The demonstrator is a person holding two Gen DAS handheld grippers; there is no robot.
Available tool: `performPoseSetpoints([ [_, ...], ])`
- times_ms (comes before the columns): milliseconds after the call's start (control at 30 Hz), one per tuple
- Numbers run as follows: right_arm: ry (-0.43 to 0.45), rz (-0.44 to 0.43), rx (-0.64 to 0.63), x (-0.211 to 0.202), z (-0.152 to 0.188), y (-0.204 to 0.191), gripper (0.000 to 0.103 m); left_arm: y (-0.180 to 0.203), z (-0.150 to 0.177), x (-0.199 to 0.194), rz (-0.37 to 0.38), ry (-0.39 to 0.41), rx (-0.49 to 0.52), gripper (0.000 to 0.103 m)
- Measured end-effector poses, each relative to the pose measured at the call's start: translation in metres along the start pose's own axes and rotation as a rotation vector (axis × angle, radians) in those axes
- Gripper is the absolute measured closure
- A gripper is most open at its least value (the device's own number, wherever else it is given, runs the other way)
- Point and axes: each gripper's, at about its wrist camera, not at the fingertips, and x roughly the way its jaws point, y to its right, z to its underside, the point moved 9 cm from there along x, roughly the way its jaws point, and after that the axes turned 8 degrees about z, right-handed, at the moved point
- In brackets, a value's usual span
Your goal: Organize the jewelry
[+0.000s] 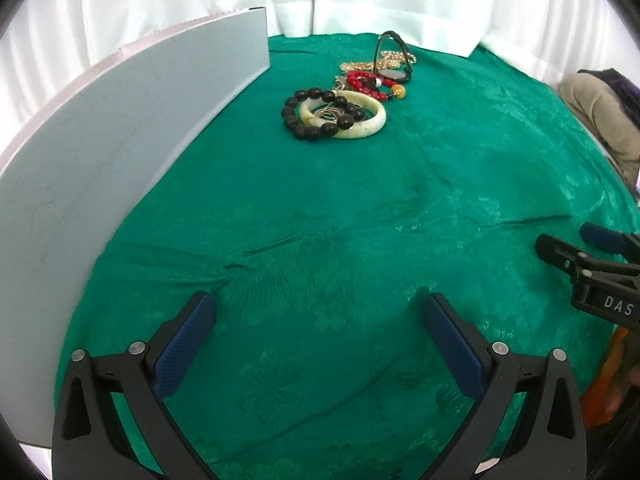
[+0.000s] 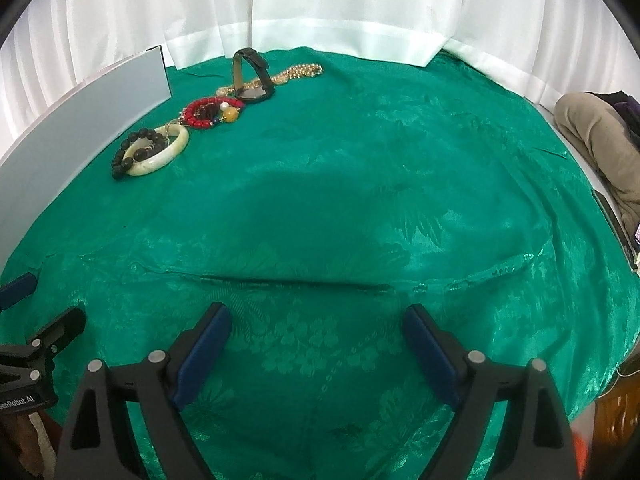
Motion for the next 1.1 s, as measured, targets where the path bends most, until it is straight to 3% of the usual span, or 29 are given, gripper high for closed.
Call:
performPoseSetpoints([
  [333, -0.024, -0.025, -0.034, -0.003, 0.004, -0.002, 0.012, 0.0, -0.003, 0.001, -0.002, -0.022, 0.0, 0.0],
  [567, -0.026, -0.059, -0.054, -0.006, 0.004, -0.001, 0.012, 0.001, -0.014, -0.017, 0.041, 0.056, -0.027, 0.001],
  [733, 0.108, -0.025, 0.05, -0.038, -0.007, 0.023, 0.012, 0.0, -0.038, -0.04, 0.083, 0.138, -0.011, 0.001],
  [967, 0.152, -0.028, 0.056, -0.045, -0.009, 0.022, 0.012, -0.01, -0.063, -0.02, 0.093, 0.078, 0.04, 0.001],
  [1100, 0.125, -0.047, 0.025, -0.036, -0.008, 0.015, 0.012, -0.02, -0.072, -0.011, 0.106, 0.074, -0.013, 0.001],
])
